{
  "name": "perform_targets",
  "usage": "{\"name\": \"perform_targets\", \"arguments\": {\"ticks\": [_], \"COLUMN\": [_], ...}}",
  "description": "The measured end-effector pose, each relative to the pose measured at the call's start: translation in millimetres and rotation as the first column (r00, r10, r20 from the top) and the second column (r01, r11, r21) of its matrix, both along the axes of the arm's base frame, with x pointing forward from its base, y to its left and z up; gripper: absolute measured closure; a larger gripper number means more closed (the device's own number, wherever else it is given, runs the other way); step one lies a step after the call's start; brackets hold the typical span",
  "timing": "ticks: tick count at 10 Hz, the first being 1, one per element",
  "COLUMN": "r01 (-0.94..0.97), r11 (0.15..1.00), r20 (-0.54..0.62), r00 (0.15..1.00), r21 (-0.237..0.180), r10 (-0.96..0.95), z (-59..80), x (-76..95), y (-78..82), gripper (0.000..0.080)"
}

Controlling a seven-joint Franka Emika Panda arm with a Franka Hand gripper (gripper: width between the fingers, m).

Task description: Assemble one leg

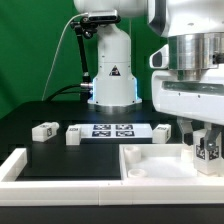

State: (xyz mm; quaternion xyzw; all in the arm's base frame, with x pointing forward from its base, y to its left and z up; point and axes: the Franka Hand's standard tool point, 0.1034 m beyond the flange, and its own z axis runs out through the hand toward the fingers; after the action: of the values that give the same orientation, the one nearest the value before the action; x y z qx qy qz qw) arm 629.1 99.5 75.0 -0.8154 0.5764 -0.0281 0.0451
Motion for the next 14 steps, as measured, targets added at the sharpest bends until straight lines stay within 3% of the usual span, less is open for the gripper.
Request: {"name": "perform_targets", "arguments": {"ticks": [2,4,8,12,14], "r01": [0.017,-0.078,-0.347,-0.763,-0.870], "r11": [1.000,0.997,0.937,0.642,0.482], "r20": [-0.002,0.004,0.009,-0.010,-0.031], "r00": [1.000,0.997,0.938,0.645,0.487], "r21": [0.006,-0.003,-0.032,-0.079,-0.103], "r10": [-0.017,0.078,0.348,0.764,0.873], "z": [-0.5,0.4,0.3,-2.8,-3.3], "x": [-0.5,0.1,-2.0,0.5,0.3], "y": [1.4,1.6,14.5,22.9,25.6], "gripper": [0.0509,0.0203,0.0152,0.0150,0.0150]}}
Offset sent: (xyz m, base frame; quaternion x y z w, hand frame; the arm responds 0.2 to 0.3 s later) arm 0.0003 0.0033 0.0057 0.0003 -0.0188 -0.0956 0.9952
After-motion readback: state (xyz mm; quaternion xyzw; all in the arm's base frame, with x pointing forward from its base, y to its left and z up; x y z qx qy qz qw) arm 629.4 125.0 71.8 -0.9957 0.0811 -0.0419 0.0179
